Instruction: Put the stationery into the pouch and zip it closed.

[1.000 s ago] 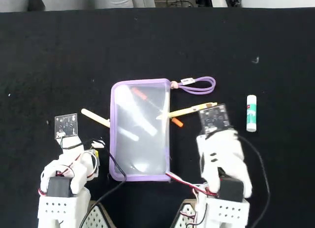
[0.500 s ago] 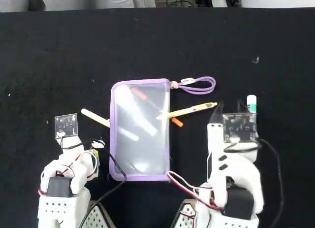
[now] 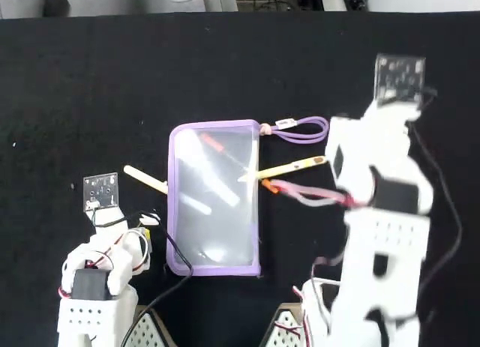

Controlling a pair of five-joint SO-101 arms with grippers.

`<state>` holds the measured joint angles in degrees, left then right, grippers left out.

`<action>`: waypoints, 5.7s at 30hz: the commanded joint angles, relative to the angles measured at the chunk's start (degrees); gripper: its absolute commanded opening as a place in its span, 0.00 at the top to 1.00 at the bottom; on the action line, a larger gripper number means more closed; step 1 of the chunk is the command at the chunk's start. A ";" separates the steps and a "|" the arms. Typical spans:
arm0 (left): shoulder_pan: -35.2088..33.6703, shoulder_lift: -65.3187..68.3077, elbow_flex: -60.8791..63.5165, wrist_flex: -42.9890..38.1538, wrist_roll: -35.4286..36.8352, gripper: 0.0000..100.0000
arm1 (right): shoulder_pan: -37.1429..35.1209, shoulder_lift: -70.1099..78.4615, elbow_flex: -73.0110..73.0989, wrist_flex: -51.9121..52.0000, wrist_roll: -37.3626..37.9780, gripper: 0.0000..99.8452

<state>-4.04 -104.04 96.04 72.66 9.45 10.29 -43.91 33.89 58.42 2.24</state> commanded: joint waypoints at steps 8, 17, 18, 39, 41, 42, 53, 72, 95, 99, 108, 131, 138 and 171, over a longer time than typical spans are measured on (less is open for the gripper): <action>0.66 -0.44 1.27 0.18 -0.53 0.90 | -7.91 26.59 -18.77 -1.32 -9.85 0.85; 0.66 -0.44 1.27 0.18 -0.53 0.90 | -9.93 49.01 -32.48 -4.40 -13.80 0.85; 0.66 -0.44 1.27 0.18 -0.53 0.90 | -10.02 51.47 -33.98 -4.22 -13.80 0.85; 0.75 -0.44 1.27 0.18 -0.53 0.90 | -7.21 75.30 -46.81 -2.02 -29.71 0.85; 0.75 -0.44 1.27 0.18 -0.53 0.90 | -7.21 75.12 -47.60 0.09 -29.63 0.85; 0.75 -0.44 1.27 0.18 -0.53 0.90 | -7.21 74.86 -48.57 2.02 -29.63 0.85; 0.75 -0.44 1.27 0.18 -0.53 0.90 | -8.53 76.88 -56.40 10.81 -29.63 0.85; 0.75 -0.44 1.27 0.18 -0.53 0.90 | -8.26 82.86 -56.48 4.13 -22.59 0.99; 1.01 -0.44 1.27 0.18 -0.53 0.90 | -10.11 59.74 -79.60 24.35 -15.65 0.99; 1.10 -0.44 1.27 0.18 -0.53 0.90 | -12.84 56.48 -85.05 26.90 -11.78 0.99; 0.84 -0.44 1.27 0.18 -0.53 0.90 | -10.81 53.41 -91.12 40.00 -11.25 0.99; 0.75 -0.44 1.27 0.18 -0.53 0.90 | 11.43 65.19 -53.05 33.41 4.75 0.83; 1.10 -0.44 1.27 0.18 -0.53 0.90 | 12.22 64.22 -53.14 34.46 9.32 0.78; 0.84 -0.44 1.27 0.18 -0.53 0.90 | 3.16 44.44 -24.66 24.88 -11.08 0.78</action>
<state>-3.52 -104.04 96.04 72.66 9.45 14.24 3.21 6.29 86.90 -4.70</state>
